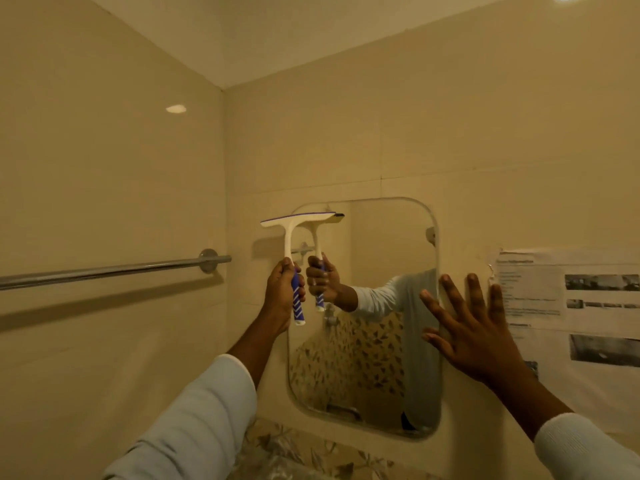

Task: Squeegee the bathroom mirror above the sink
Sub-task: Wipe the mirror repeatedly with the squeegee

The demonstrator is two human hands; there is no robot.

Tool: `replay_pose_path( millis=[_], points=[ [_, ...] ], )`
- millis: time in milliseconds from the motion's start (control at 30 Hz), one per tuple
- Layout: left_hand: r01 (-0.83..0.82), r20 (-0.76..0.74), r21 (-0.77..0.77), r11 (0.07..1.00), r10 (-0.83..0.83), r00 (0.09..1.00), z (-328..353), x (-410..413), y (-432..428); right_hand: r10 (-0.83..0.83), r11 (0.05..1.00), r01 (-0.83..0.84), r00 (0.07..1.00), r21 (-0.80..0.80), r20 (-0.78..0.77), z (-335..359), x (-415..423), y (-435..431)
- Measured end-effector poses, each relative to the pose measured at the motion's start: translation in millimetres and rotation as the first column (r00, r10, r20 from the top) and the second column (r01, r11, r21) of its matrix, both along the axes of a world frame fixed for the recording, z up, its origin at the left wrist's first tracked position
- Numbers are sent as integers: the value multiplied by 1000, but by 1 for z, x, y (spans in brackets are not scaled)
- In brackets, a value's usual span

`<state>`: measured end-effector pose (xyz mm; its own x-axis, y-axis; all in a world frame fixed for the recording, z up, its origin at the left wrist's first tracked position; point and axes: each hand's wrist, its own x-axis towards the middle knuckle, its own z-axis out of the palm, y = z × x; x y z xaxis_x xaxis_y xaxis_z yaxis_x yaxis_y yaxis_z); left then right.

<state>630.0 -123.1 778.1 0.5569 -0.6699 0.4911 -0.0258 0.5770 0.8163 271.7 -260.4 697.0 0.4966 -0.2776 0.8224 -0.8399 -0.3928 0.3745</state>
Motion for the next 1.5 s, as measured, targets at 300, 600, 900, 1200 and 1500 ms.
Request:
replay_pose_path(
  millis=[300, 600, 900, 1200, 1500],
  points=[
    [2, 50, 25, 1000, -3, 999, 18, 2, -10, 3, 998, -3, 1000, -61, -3, -3, -1, -7],
    [-50, 35, 31, 998, 49, 998, 15, -8, -13, 53, 995, -51, 998, -82, 20, -3, 0, -9],
    [-18, -20, 105, 994, 20, 1000, -16, -18, -9, 94, 992, -92, 995, -85, 19, -4, -1, -12],
    [-51, -20, 202, 978, 56, 998, -78, -17, 5, 119, 989, -115, 992, -95, 31, -5, -1, -10],
    [-17, -72, 310, 951, 41, 997, -146, -13, 17, 104, 991, -101, 994, -89, 34, -5, -1, -10]
  ],
)
